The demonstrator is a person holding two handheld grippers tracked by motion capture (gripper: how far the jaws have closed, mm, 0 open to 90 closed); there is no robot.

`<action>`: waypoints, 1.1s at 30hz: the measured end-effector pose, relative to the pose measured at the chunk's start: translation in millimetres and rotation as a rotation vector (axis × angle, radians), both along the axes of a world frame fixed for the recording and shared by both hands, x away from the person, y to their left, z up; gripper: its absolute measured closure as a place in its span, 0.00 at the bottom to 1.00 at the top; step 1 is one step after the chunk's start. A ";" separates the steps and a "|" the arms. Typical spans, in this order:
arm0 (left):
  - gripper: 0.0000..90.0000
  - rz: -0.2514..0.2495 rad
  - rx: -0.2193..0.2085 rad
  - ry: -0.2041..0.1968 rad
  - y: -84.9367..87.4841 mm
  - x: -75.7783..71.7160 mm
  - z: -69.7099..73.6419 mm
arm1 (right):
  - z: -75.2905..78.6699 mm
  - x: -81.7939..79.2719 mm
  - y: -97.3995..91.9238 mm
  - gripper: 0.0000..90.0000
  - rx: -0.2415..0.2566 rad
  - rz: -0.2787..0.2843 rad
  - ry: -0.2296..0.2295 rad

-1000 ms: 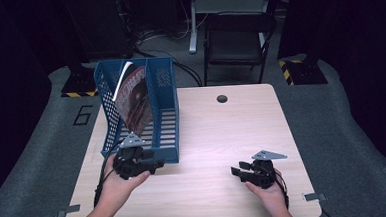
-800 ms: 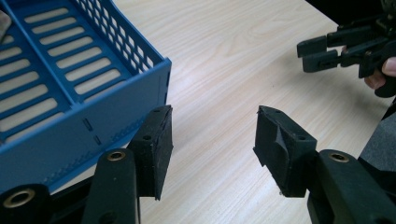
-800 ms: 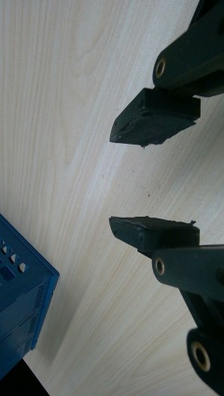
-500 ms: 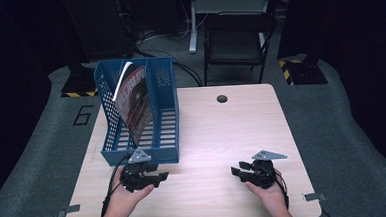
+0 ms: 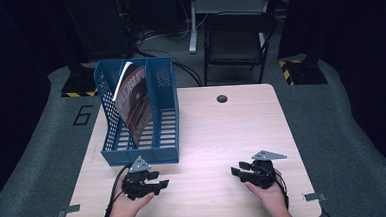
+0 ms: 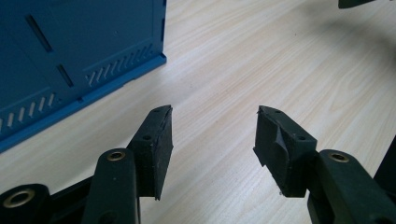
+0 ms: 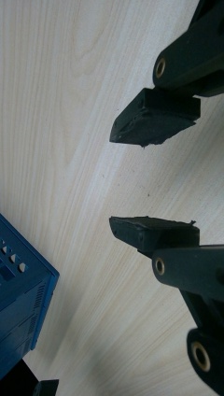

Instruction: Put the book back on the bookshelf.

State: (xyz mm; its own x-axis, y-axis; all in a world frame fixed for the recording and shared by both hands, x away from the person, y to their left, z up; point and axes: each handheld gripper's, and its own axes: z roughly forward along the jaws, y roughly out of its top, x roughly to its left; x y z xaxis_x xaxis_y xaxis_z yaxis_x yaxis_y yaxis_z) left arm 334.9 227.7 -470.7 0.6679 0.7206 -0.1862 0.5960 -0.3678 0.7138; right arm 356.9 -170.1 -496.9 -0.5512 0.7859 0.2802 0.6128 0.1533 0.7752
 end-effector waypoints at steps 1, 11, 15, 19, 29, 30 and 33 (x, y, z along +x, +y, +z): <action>0.52 -0.013 0.005 0.002 0.3 -0.1 -1.1 | -0.1 0.0 0.0 0.58 0.000 0.000 0.000; 0.51 -0.003 -0.004 0.019 2.9 -0.9 -18.2 | -0.1 -0.2 0.4 0.58 0.002 -0.002 -0.002; 0.50 0.001 -0.002 0.010 2.7 -1.3 -22.6 | -0.1 0.2 -0.1 0.58 0.000 -0.001 0.000; 0.49 -0.002 -0.002 0.012 -0.1 -2.8 -27.0 | -0.5 -0.1 1.5 0.58 -0.003 0.004 -0.005; 0.47 -0.027 -0.009 0.001 -11.0 -6.3 -32.7 | -0.7 -0.5 4.1 0.58 -0.010 0.011 -0.005; 0.47 -0.039 0.000 0.002 -12.3 -6.6 -33.0 | -0.7 -0.6 4.1 0.58 -0.010 0.010 -0.003; 0.47 -0.055 0.019 0.002 -16.7 -7.9 -35.6 | -0.7 -0.7 4.0 0.58 -0.010 0.013 -0.008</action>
